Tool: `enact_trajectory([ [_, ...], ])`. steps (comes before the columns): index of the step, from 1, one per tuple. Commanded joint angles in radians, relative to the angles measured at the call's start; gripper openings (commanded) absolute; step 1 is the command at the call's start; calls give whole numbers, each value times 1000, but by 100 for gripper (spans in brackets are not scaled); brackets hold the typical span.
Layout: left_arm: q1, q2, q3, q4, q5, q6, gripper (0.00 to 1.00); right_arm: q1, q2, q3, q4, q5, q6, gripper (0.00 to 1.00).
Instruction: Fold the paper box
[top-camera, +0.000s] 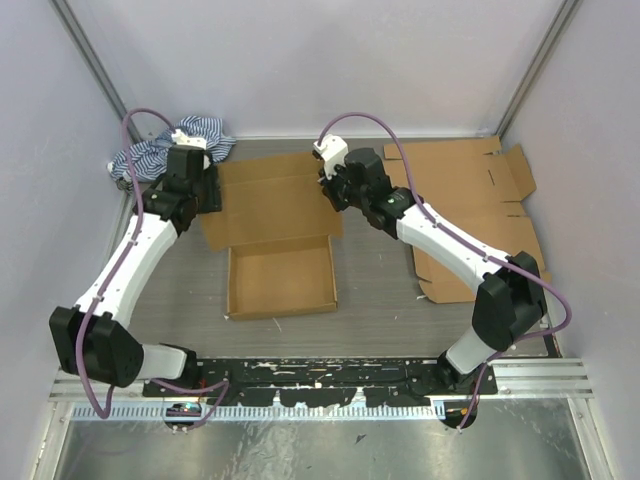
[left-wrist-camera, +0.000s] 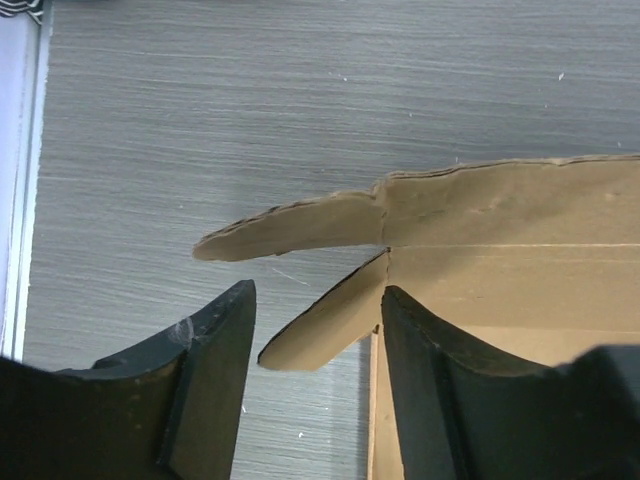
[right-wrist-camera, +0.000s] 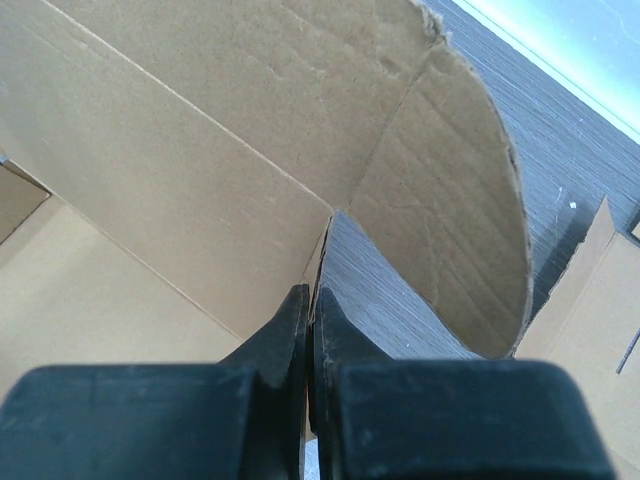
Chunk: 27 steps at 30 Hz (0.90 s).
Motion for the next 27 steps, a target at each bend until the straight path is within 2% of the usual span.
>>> enact_trajectory([
  [1, 6, 39, 31, 1, 62, 13, 56, -5, -11, 49, -12, -27, -18, 1],
  [4, 6, 54, 33, -9, 84, 2, 41, -5, -1, 66, -40, -30, -4, 1],
  [9, 7, 40, 41, -24, 132, -19, 2, -6, 51, 176, -195, -37, 75, 2],
  [11, 6, 25, 53, -36, 156, -30, 0, -5, 82, 240, -294, -25, 128, 4],
  [14, 6, -11, 52, -35, 184, -48, 0, -5, 114, 303, -424, -28, 183, 13],
  [18, 6, -82, 13, 14, 224, -45, 0, -5, 100, 303, -482, -54, 217, 25],
  [27, -4, -187, -94, 130, 326, -2, 0, -6, 147, 383, -556, 28, 234, 30],
])
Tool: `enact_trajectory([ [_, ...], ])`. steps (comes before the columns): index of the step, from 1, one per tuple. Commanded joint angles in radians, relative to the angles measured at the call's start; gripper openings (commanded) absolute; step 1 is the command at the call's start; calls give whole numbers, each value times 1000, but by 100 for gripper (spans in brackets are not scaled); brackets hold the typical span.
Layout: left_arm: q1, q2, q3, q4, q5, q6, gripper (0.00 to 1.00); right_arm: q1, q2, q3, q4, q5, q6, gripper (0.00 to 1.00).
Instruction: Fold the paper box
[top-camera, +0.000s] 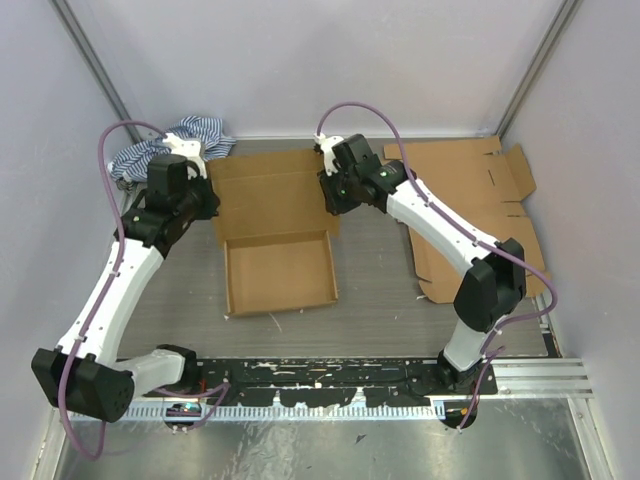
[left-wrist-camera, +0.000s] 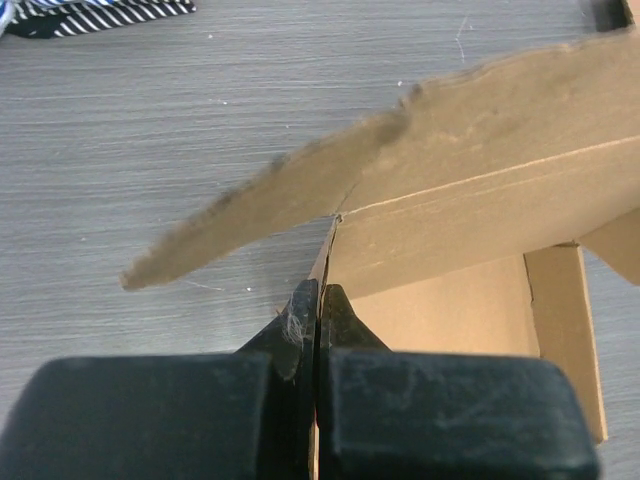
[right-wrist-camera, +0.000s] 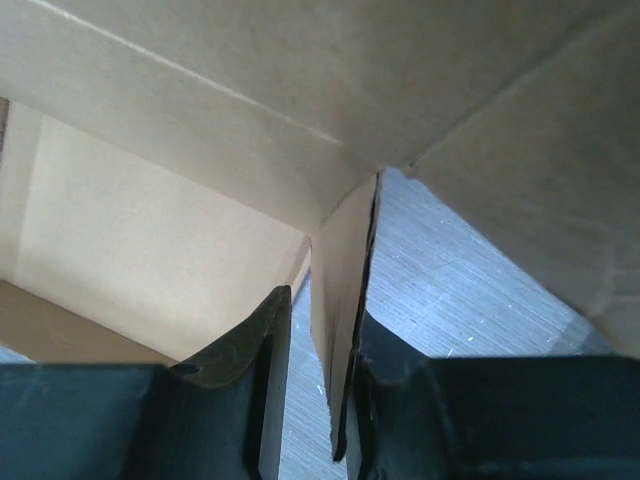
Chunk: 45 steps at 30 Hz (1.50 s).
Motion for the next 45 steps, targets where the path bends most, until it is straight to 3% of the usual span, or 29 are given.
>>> enact_trajectory([
  [1, -7, -46, -55, 108, 72, 22, 0, 5, 27, 117, -55, 61, 27, 30],
  [7, -9, -54, -71, 112, 49, 44, 0, 5, 45, 167, -68, 70, 36, 30],
  [12, -10, -49, -80, 136, 30, -13, 0, 5, 54, 148, -50, 88, 109, 8],
  [15, -16, -47, -84, 163, 18, -62, 0, 11, 5, 44, 43, 143, 161, 4],
  [24, -91, -20, -112, 234, -23, -104, 0, 46, -152, -233, 342, 296, 254, 3],
  [29, -107, -45, -151, 234, -46, -126, 1, 85, -189, -280, 375, 416, 292, 2],
  [38, -118, -109, -233, 246, -38, -171, 16, 199, -200, -385, 470, 653, 327, 2],
  [45, -156, -137, -261, 213, -37, -203, 20, 221, -214, -453, 472, 711, 372, 3],
])
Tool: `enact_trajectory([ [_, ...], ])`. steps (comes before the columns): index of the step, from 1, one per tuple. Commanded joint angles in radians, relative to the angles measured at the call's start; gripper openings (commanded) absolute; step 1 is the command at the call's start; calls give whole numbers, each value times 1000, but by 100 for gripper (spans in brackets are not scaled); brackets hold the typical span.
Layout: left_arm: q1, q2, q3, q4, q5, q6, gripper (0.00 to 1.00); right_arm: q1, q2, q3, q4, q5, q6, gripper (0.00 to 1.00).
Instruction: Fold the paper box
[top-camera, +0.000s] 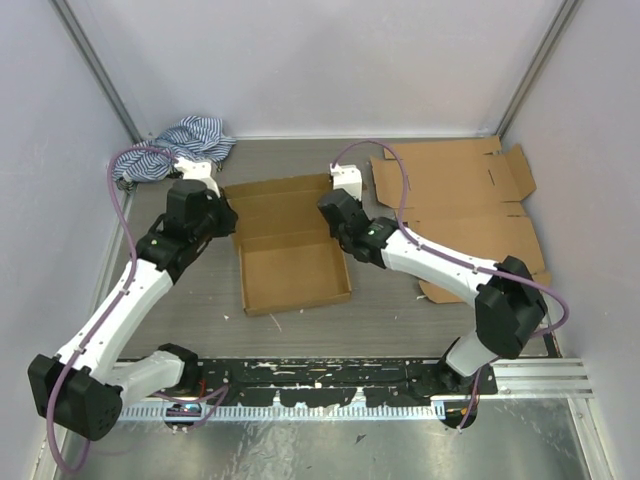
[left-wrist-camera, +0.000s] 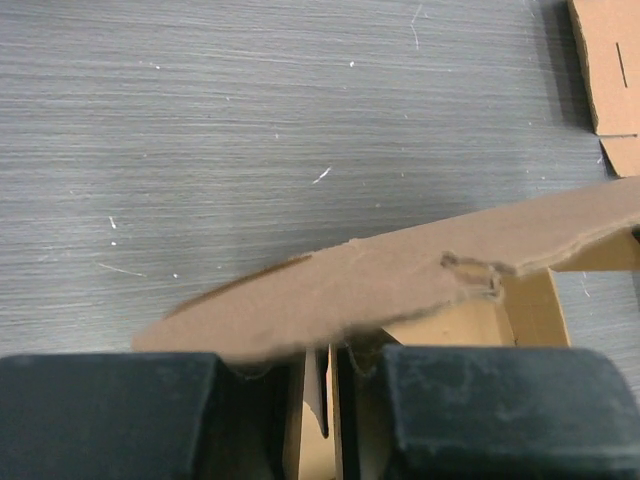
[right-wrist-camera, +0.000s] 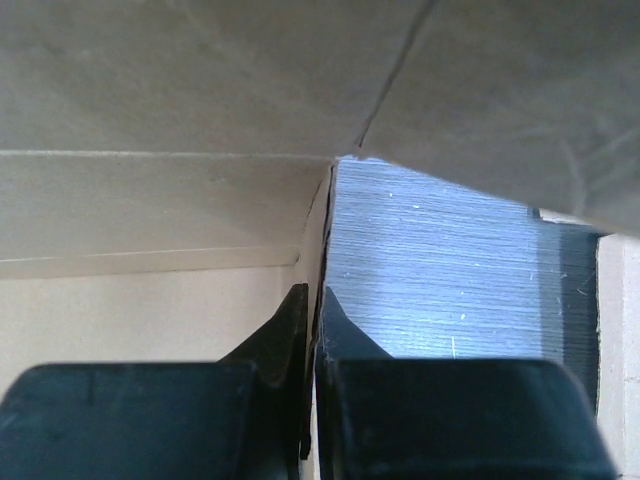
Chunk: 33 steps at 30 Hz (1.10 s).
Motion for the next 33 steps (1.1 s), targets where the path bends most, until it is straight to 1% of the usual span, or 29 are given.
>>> enact_trajectory([
  [1, -39, -42, -32, 20, 22, -47, 21, 30, -64, -33, 54, 79, 57, 3],
  [8, -80, -108, -113, 5, -7, -121, 28, 82, -112, -108, 29, 147, 147, 3],
  [14, -107, -158, -171, 1, -11, -178, 35, 131, -109, -161, 20, 237, 240, 3],
  [17, -120, -185, -197, -9, -22, -209, 36, 148, -106, -168, -9, 278, 291, 3],
  [20, -120, -209, -215, 1, 1, -261, 36, 152, -102, -157, -45, 297, 328, 3],
  [22, -121, -216, -219, 10, 7, -284, 37, 152, -101, -151, -51, 295, 334, 3],
  [27, -122, -198, -191, 24, -6, -287, 37, 152, -86, -111, -80, 281, 324, 3],
  [33, -127, -136, -136, 40, 20, -293, 37, 152, -85, -65, -105, 249, 298, 4],
])
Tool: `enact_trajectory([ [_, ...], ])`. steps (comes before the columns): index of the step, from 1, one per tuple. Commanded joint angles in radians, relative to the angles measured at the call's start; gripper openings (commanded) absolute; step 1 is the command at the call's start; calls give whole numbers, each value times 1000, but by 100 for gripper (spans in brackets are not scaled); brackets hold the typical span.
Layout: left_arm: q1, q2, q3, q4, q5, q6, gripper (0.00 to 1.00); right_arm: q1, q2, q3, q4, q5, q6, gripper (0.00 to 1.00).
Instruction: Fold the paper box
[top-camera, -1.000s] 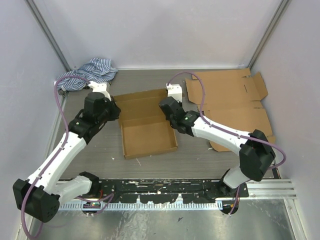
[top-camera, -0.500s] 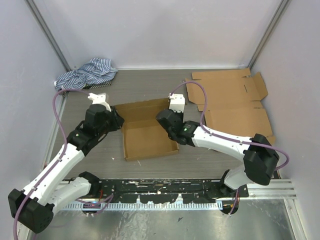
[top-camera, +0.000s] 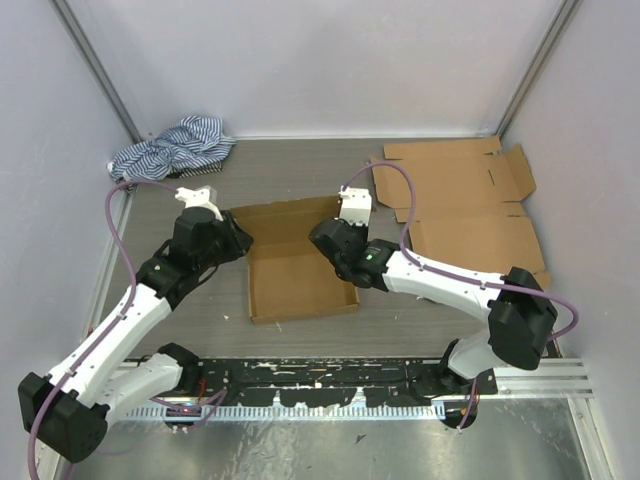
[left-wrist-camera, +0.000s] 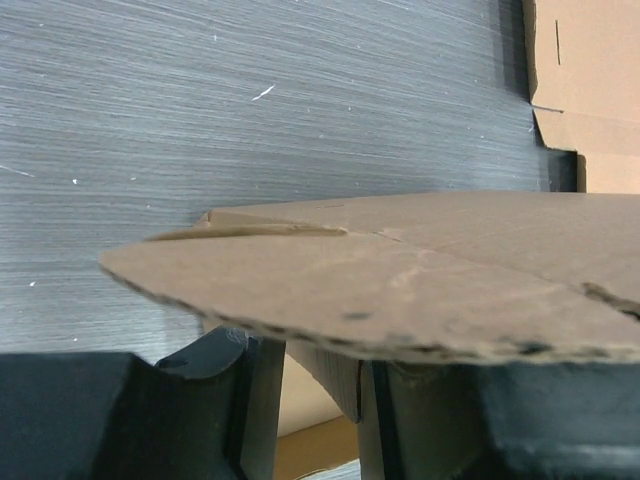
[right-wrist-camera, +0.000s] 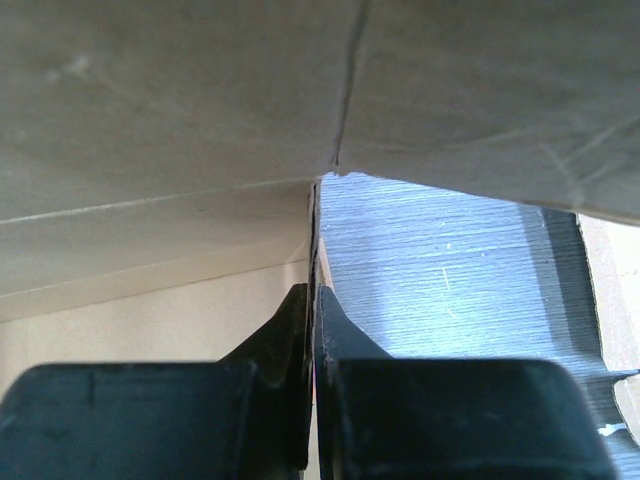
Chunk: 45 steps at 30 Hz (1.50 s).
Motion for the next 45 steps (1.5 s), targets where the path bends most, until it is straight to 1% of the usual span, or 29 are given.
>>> enact_trajectory([
  [1, -13, 31, 51, 44, 29, -26, 37, 7, -1, 65, -40, -27, 10, 4],
  [6, -17, 24, 30, 55, 25, -26, 37, 7, 17, 93, -68, -33, 3, 4],
  [11, -19, -24, 0, -28, 24, -4, 37, 6, 16, 60, -93, -51, 32, 4],
  [17, -24, -121, -72, -111, 31, -29, 37, 8, -24, -3, -150, -114, 111, 6],
  [19, -27, -141, -90, -137, 43, -42, 37, 11, -49, -23, -185, -168, 123, 11],
  [25, -49, -169, -134, -164, 87, -71, 37, 16, -121, -92, -236, -388, 84, 32],
  [29, -73, -189, -142, -194, 89, -71, 37, 53, -137, -83, -317, -513, 10, 38],
  [32, -81, -227, -148, -217, 84, -63, 37, 95, -169, -65, -373, -554, -26, 39],
  [35, -83, -255, -156, -242, 78, -57, 37, 110, -218, -44, -403, -614, -49, 40],
  [36, -83, -263, -157, -252, 76, -57, 37, 111, -233, -38, -410, -630, -54, 46],
  [39, -84, -286, -166, -274, 81, -63, 37, 116, -285, -40, -407, -753, -80, 50],
  [41, -84, -305, -167, -284, 87, -65, 37, 124, -331, -51, -393, -818, -98, 58],
  [45, -84, -333, -131, -333, 143, -60, 36, 137, -410, -86, -333, -962, -136, 60],
])
